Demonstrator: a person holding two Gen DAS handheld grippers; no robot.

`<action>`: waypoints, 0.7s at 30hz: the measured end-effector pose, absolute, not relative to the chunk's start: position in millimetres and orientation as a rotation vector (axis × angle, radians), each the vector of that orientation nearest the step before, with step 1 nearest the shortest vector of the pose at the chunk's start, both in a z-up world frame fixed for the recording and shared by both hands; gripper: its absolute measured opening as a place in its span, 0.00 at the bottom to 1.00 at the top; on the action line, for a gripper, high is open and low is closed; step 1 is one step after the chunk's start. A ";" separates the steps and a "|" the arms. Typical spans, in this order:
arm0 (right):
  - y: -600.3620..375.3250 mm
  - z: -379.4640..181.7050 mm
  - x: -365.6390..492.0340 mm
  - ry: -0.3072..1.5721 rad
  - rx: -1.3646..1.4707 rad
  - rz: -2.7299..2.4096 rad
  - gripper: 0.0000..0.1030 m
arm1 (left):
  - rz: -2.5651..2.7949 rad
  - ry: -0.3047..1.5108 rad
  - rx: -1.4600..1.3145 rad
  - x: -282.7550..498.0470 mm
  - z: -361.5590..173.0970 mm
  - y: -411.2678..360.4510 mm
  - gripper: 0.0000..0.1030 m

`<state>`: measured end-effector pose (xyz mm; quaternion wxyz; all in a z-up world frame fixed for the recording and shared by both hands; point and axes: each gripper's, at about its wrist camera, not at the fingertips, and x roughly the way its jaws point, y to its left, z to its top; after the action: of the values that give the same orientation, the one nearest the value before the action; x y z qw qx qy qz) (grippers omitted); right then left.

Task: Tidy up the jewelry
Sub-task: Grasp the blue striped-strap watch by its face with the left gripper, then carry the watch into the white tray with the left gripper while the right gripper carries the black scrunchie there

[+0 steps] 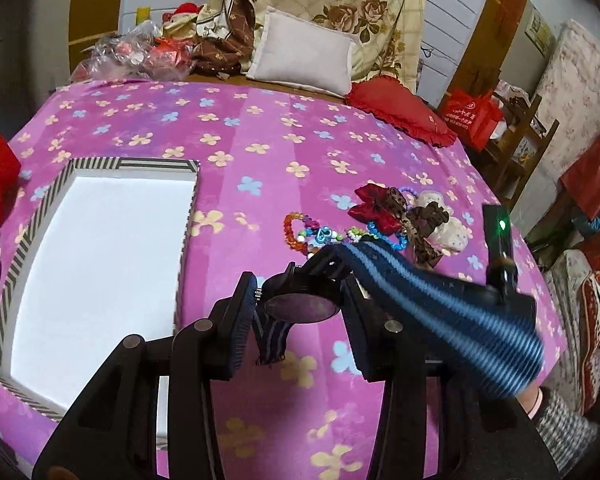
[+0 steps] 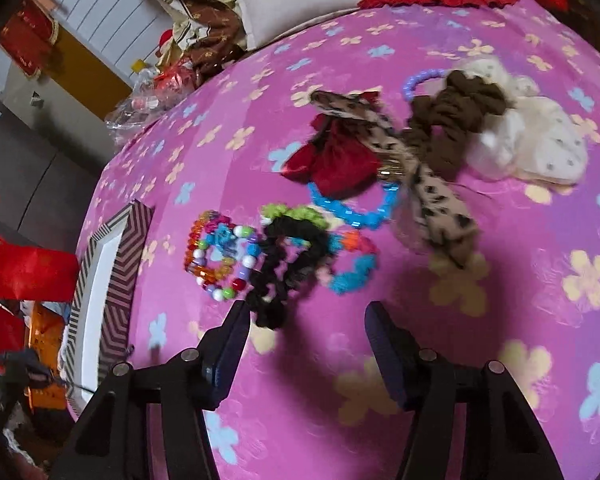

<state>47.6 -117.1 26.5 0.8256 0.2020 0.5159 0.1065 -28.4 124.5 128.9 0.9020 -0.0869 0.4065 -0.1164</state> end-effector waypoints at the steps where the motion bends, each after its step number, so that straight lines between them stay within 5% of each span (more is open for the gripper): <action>1: -112.8 25.5 50.8 1.100 0.423 0.218 0.57 | -0.247 0.839 -0.187 -29.2 127.9 126.9 0.40; 3: -104.6 26.3 54.1 1.095 0.374 0.181 0.57 | -0.250 0.838 -0.202 -29.5 125.3 131.4 0.40; 4: -98.9 27.0 55.4 1.091 0.340 0.160 0.44 | -0.247 0.838 -0.209 -29.4 123.8 133.4 0.40; 5: -95.4 26.3 56.5 1.092 0.315 0.148 0.19 | -0.245 0.839 -0.212 -30.2 123.3 135.7 0.40; 7: -90.2 24.0 56.2 1.104 0.272 0.123 0.06 | -0.239 0.845 -0.221 -32.3 121.9 138.8 0.40; 21: -87.5 93.1 -27.2 0.958 0.191 0.173 0.04 | -0.258 0.804 -0.233 -71.0 149.0 141.2 0.40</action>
<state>-27.2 -87.5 93.1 0.8794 0.0916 0.4597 0.0830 -71.0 141.2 149.0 0.9057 -0.1128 0.3891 -0.1251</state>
